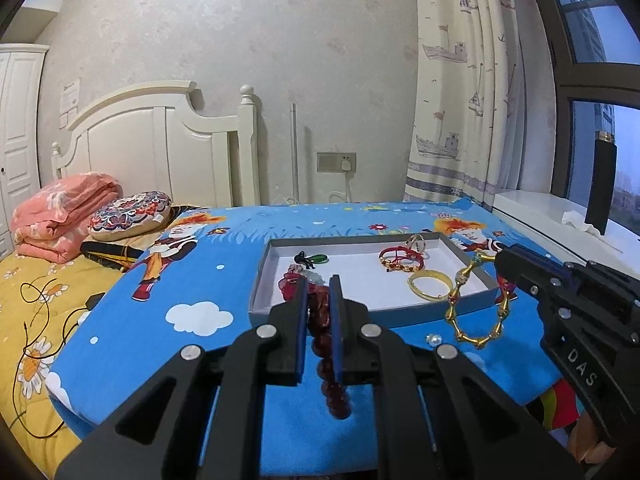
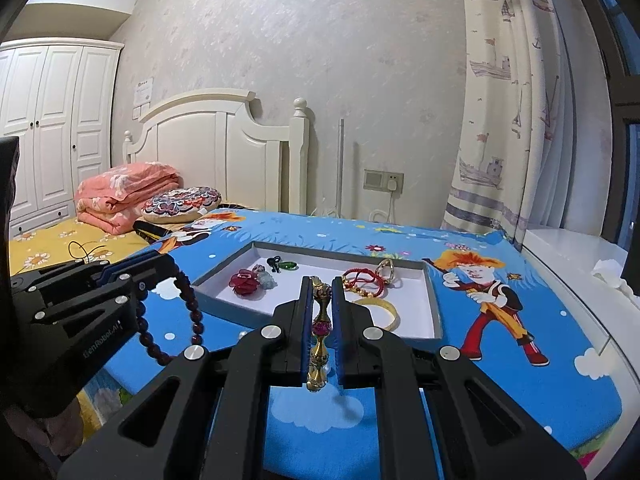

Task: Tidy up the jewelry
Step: 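Lower both bracelets into the tray and open both tools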

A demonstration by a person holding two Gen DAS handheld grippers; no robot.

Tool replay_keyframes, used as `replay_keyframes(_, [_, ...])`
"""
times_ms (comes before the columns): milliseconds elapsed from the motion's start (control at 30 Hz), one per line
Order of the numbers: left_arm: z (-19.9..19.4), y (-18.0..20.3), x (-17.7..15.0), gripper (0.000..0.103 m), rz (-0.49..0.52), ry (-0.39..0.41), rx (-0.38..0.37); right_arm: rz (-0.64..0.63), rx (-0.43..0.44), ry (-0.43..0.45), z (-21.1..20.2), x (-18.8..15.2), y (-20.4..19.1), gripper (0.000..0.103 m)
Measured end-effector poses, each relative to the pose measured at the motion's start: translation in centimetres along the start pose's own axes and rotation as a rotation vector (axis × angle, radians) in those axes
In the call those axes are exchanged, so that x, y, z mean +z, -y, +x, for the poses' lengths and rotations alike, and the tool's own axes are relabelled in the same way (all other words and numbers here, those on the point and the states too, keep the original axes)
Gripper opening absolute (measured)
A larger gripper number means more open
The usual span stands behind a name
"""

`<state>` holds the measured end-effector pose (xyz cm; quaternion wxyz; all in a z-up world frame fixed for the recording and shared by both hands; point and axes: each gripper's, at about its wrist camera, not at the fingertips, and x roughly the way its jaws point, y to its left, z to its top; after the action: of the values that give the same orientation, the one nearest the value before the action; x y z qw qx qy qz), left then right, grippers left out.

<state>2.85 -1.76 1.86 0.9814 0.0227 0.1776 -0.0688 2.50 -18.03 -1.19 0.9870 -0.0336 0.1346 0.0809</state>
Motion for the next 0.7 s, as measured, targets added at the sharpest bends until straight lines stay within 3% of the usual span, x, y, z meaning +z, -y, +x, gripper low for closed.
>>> replay_keyframes(367, [1.9, 0.6, 2.4, 0.010, 0.011, -0.015, -0.027, -0.016, -0.009, -0.003, 1.7, 1.3, 0.3, 0.009])
replay_keyframes(700, [5.4, 1.2, 4.9, 0.010, 0.032, -0.022, -0.001, -0.024, -0.036, -0.014, 5.2, 3.6, 1.5, 0.009])
